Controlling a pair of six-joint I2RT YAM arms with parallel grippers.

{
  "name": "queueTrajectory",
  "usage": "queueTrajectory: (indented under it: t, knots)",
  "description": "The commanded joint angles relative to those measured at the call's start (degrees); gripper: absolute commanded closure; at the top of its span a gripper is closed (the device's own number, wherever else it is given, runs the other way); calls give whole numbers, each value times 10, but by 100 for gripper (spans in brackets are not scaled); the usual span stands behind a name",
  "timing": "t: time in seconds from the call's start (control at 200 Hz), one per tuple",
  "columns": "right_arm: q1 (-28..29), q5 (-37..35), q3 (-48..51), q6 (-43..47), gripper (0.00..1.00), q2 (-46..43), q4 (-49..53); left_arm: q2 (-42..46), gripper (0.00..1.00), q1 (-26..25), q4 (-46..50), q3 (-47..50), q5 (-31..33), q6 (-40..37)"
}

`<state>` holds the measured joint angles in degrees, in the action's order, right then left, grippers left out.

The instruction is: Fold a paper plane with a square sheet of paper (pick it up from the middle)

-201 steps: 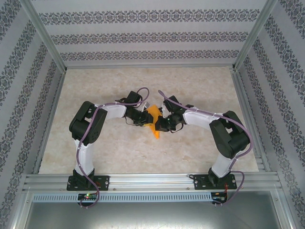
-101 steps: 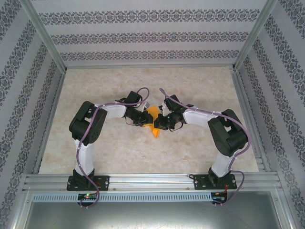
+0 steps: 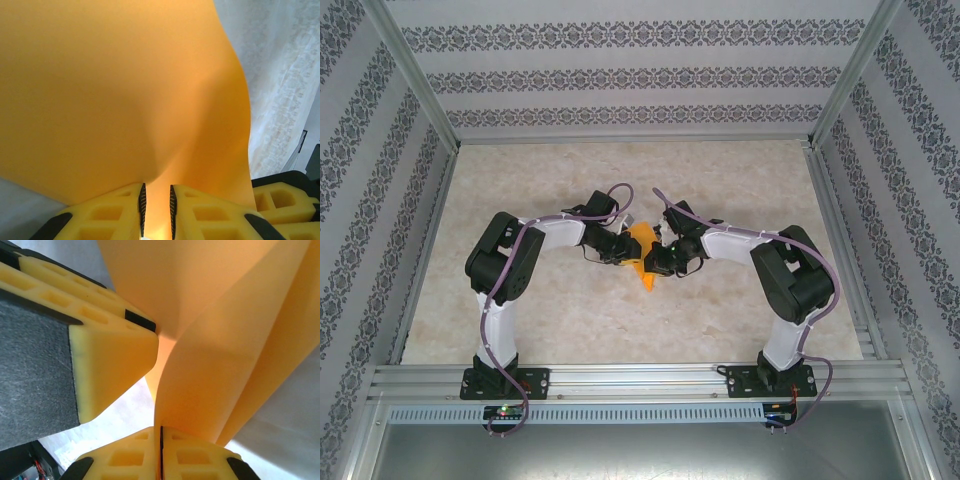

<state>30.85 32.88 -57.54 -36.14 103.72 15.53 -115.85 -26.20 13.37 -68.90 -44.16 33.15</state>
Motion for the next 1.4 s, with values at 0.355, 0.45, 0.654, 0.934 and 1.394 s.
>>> queueTrajectory:
  t: [0.355,0.45,0.654,0.934,1.394]
  knots:
    - [-12,-18,-1,-26,90,17,-20,-18,76,0,22,-17,-6,-17]
    - [-13,-23,-1,-26,90,19,-14,-18,76,-1,24,-18,-6,-18]
    - [-13,-30,-2,-23,90,20,-5,-19,76,-1,25,-18,-8,-18]
    - [-11,-44,-6,-11,90,25,18,-22,77,-1,23,-18,-11,-19]
    - [-9,-31,-4,-18,90,15,-14,-31,76,-2,19,-20,-18,-17]
